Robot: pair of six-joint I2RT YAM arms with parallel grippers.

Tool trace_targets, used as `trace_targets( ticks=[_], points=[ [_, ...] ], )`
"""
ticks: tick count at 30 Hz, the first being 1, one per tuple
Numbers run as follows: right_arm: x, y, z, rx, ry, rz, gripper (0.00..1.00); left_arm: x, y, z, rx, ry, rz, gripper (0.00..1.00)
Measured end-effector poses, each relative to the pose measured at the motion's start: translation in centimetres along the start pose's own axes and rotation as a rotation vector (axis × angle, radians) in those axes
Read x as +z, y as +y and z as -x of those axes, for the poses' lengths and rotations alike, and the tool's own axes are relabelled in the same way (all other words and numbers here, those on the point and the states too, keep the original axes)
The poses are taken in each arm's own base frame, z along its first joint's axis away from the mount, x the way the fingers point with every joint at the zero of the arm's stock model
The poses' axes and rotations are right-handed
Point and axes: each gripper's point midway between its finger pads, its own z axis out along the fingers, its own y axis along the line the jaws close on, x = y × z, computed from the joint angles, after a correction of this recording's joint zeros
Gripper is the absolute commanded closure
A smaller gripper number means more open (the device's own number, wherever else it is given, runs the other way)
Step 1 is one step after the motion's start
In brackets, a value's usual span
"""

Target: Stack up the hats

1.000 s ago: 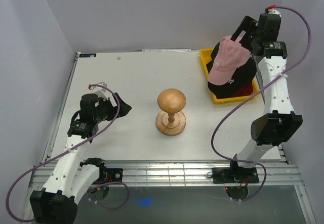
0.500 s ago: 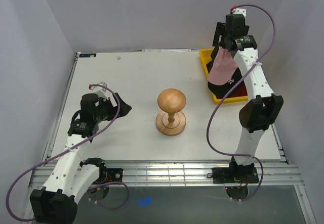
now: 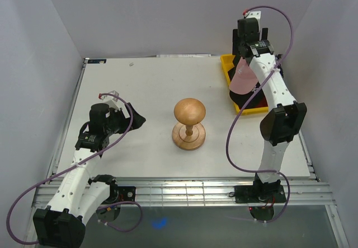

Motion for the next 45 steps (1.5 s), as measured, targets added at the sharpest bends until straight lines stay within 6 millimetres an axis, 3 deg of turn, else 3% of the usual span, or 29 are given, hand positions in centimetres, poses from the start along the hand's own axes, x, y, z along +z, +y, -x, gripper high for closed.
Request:
trace_targets(
  ticks=[4, 11, 21, 26, 37, 45],
  points=[
    [1.1, 0.4, -0.9, -0.024, 0.023, -0.017, 0.17, 0.0, 0.0, 0.0, 0.001, 0.001, -0.001, 0.02],
    [2.0, 0.4, -1.9, -0.052, 0.045, -0.045, 0.31, 0.0, 0.0, 0.0, 0.001, 0.001, -0.001, 0.02],
    [1.8, -0.2, -1.3, -0.055, 0.032, -0.070, 0.74, 0.0, 0.0, 0.0, 0.001, 0.000, -0.001, 0.02],
    [1.5, -0.4, -0.7, -0.046, 0.021, -0.072, 0.89, 0.0, 0.0, 0.0, 0.001, -0.001, 0.000, 0.02],
    [0.1, -1.1, 1.6, -0.008, -0.034, -0.061, 0.92, 0.0, 0.0, 0.0, 0.001, -0.002, 0.002, 0.02],
    [-3.8, -2.4, 5.7, 0.058, -0.140, -0.004, 0.92, 0.0, 0.0, 0.0, 0.002, -0.001, 0.001, 0.02]
  ],
)
